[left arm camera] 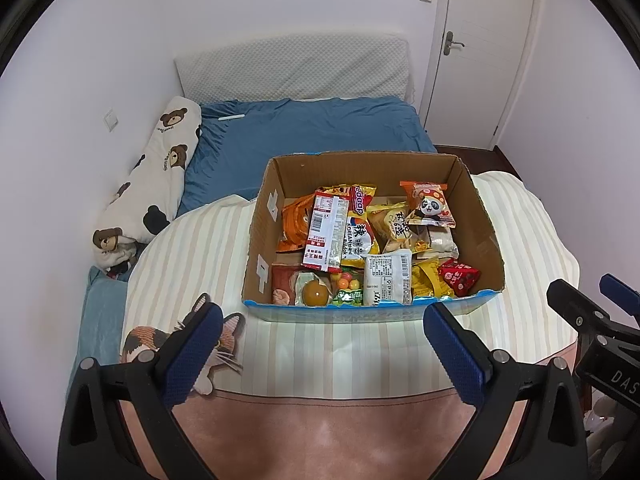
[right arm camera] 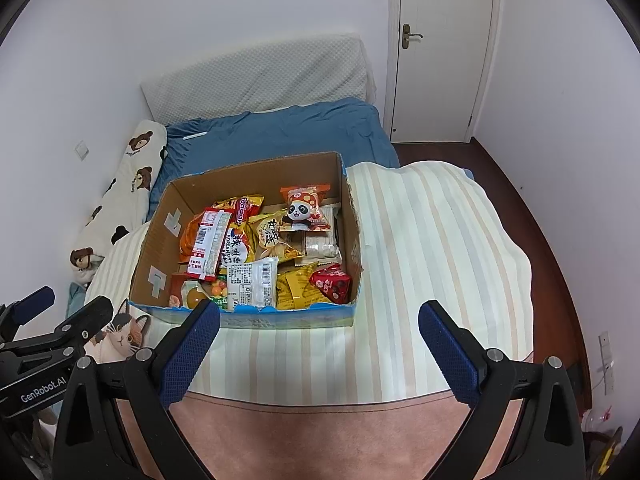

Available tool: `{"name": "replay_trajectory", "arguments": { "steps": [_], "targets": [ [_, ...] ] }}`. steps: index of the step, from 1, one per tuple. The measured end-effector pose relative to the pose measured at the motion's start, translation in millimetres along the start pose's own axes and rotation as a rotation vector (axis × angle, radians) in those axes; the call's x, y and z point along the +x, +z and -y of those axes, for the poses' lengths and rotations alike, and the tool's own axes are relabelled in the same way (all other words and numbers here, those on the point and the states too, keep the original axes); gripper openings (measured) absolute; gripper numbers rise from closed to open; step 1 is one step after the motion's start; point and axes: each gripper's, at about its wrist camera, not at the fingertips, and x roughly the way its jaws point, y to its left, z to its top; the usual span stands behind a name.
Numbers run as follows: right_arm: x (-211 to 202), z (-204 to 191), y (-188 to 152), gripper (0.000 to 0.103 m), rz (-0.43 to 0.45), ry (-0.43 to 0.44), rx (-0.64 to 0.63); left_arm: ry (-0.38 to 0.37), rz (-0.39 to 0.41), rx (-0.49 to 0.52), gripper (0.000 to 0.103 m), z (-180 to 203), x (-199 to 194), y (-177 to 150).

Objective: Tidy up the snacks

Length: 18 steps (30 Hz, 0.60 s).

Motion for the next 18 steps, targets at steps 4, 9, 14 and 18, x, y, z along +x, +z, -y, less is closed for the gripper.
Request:
{"name": "replay_trajectory", "arguments": {
  "steps": [4, 9, 14, 18],
  "targets": [
    [-0.6, -0.2, -0.3, 0.101, -0.001, 0.001, 0.001, -0.001, 0.003, 0.004, 0.103, 0.1, -1.5, 0.1],
    [-1.8, 0.8, -0.5, 0.101, -0.001, 0.002, 0.001, -0.005, 0.01, 0.012, 0.103, 1.4, -6.9, 0.5],
    [-2.1, 1.0, -0.5, 0.101, 0.001, 0.001, -0.003, -0.004, 0.011, 0.006, 0.103, 1.9, -7.6, 1.0],
    [-2.5, 1.3, -0.4, 0.101, 0.001, 0.001, -0.002, -0.006, 0.015, 0.01, 0.103, 3.1, -8.7, 1.3]
  ]
}}
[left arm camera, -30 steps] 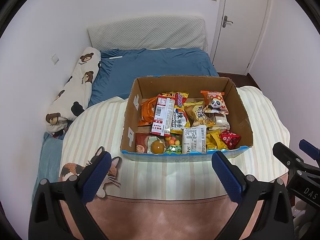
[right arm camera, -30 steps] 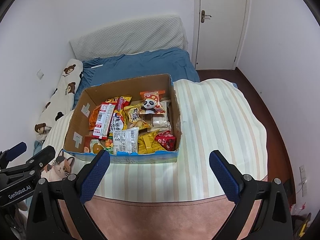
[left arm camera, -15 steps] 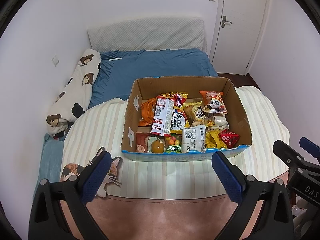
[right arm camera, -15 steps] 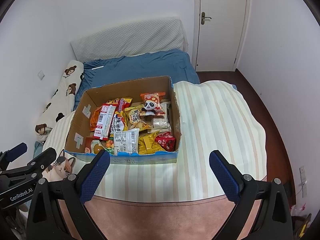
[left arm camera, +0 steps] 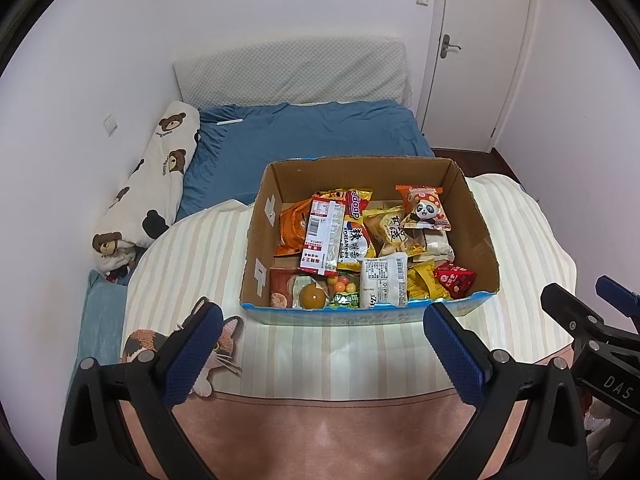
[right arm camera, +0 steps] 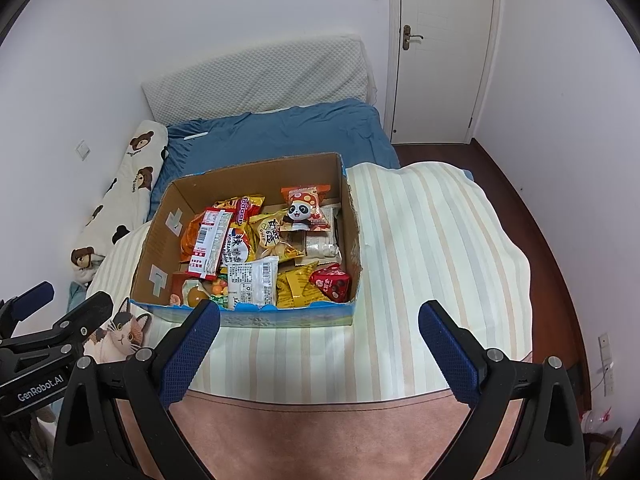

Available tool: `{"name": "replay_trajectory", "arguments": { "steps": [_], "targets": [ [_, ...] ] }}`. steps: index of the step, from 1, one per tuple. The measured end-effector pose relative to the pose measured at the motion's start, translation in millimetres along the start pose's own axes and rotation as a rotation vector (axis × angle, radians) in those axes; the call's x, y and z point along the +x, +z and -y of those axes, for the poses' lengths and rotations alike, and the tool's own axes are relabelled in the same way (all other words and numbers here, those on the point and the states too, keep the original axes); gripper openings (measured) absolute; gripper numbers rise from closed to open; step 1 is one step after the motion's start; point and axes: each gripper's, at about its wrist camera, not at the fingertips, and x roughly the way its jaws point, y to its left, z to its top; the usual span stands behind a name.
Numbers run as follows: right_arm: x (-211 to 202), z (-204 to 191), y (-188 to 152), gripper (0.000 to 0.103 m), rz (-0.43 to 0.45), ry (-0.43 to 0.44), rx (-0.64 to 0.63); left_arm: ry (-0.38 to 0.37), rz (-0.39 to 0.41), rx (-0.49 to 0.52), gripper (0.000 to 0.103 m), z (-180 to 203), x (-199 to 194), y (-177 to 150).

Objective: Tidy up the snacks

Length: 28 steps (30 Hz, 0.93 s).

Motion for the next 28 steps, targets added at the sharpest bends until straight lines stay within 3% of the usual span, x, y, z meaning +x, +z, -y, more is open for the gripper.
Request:
{"name": "replay_trajectory", "arguments": {
  "steps": [28],
  "targets": [
    [-4.2, 0.0, 2.0, 0.101, 0.002, 0.007, -0.012, -0.004, 0.016, 0.01, 0.103, 2.7, -3.5, 0.3]
  ]
}}
